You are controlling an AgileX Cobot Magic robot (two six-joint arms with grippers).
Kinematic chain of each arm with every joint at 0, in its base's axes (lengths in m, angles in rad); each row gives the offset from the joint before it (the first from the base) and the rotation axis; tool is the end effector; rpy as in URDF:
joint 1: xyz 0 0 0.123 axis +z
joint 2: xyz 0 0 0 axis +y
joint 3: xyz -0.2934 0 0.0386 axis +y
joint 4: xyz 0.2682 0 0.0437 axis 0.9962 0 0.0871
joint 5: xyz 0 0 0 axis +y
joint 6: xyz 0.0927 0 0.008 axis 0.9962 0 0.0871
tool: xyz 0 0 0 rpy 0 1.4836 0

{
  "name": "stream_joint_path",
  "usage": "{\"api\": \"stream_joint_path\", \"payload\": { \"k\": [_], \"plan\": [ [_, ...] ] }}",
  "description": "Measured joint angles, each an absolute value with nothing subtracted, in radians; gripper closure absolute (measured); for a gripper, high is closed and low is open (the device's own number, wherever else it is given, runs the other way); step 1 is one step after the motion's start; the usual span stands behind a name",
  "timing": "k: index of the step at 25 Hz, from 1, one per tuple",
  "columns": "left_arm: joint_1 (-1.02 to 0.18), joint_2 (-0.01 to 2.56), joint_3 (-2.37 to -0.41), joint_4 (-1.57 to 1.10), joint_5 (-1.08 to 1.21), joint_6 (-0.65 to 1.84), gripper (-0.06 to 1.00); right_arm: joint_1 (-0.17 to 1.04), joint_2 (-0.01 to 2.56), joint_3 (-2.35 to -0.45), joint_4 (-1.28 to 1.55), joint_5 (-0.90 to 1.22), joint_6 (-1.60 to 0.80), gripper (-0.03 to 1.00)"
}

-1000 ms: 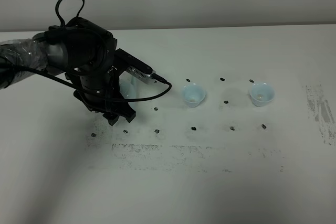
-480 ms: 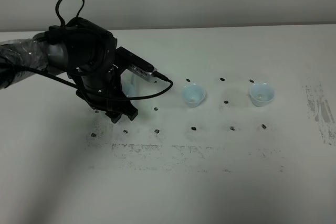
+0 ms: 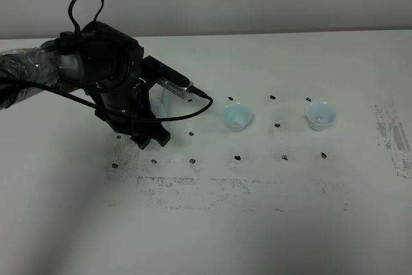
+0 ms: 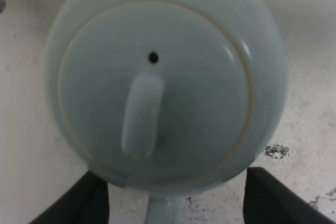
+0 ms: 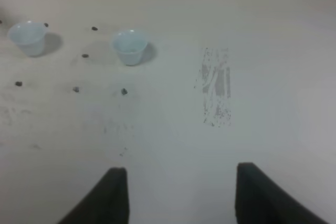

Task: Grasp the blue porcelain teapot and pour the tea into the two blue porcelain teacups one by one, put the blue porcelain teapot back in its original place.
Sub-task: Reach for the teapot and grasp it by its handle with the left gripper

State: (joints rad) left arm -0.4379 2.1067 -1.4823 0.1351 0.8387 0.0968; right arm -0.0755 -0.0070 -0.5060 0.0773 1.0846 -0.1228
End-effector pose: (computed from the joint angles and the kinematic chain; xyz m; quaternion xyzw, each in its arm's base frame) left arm 0.4064 -0.1800 0.1435 0.3009 0.9471 0.0371 0.1049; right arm 0.0012 0.0063 0.2860 -0.0224 0.8551 -0.0127 0.5178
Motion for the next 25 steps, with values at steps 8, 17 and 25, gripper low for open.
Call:
{"api": "stream_joint_path", "payload": {
  "k": [8, 17, 25],
  "plan": [
    [-0.438, 2.107, -1.482, 0.135, 0.839, 0.075, 0.53, -0.076, -0.007, -0.506, 0.077, 1.085, -0.124, 0.49],
    [-0.445, 2.107, -1.482, 0.162, 0.830, 0.044, 0.88, -0.076, -0.007, -0.506, 0.077, 1.085, -0.124, 0.49],
    [-0.446, 2.107, -1.482, 0.163, 0.822, 0.038, 0.88, -0.076, -0.007, -0.506, 0.077, 1.085, -0.124, 0.49]
  ]
}}
